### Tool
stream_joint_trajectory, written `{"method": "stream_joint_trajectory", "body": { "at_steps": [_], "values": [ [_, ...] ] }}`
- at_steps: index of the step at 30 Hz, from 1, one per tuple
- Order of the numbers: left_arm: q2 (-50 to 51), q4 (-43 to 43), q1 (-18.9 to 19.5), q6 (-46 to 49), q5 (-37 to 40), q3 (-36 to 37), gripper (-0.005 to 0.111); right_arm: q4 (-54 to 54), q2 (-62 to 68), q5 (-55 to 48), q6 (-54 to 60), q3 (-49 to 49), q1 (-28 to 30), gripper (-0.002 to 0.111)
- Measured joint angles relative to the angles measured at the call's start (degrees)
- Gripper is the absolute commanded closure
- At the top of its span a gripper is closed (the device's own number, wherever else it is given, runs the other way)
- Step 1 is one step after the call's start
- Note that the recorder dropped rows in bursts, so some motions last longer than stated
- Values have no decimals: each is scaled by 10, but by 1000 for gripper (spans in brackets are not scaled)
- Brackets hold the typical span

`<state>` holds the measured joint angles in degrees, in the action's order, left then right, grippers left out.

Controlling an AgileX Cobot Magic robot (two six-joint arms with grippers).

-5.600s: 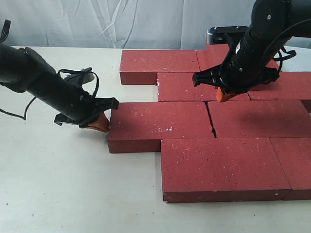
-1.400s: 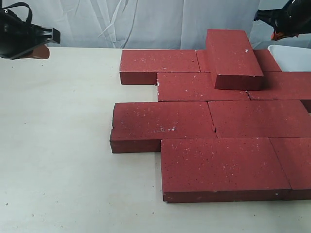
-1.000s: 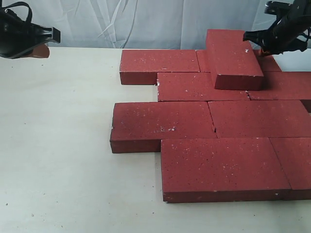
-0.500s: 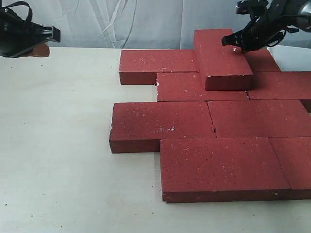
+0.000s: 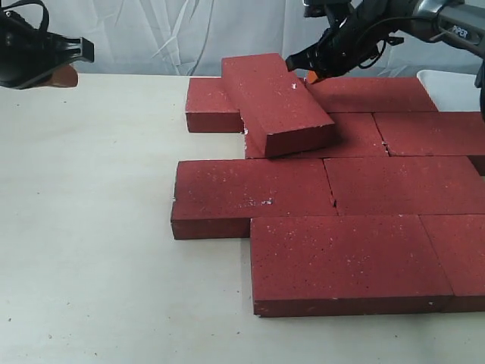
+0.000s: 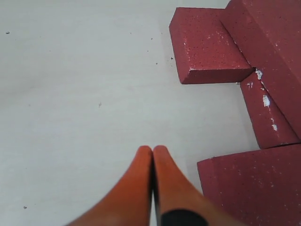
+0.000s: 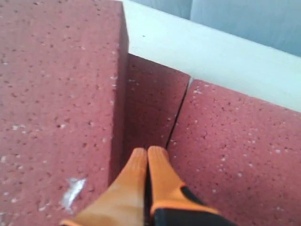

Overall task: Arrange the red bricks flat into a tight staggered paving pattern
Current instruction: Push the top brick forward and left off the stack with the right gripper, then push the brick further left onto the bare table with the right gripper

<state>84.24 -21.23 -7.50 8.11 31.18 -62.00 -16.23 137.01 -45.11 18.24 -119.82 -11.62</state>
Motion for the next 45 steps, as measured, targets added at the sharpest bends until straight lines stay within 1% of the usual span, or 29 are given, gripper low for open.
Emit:
{"method": "stream_joint_trajectory", "body": {
  "at_steps": [5, 16, 19, 21, 23, 25, 27, 45],
  "values": [
    [0, 0, 0, 0, 0, 0, 107, -39, -5, -19, 10, 0, -1, 109],
    [0, 0, 0, 0, 0, 0, 107, -48, -11, -29, 21, 0, -25, 109],
    [0, 0, 0, 0, 0, 0, 107, -48, -23, -20, 21, 0, -20, 109],
    [0, 0, 0, 0, 0, 0, 107, -39, -27, -4, 18, 0, -13, 109],
    [0, 0, 0, 0, 0, 0, 107, 3, -24, 10, -6, 0, -9, 109],
    [0, 0, 0, 0, 0, 0, 107, 27, -14, 10, -25, 0, -9, 109],
    [0, 0, 0, 0, 0, 0, 107, 28, -4, 1, -33, 0, -12, 109],
    [0, 0, 0, 0, -1, 0, 107, 26, 15, -9, -37, 0, -121, 109]
  ]
}}
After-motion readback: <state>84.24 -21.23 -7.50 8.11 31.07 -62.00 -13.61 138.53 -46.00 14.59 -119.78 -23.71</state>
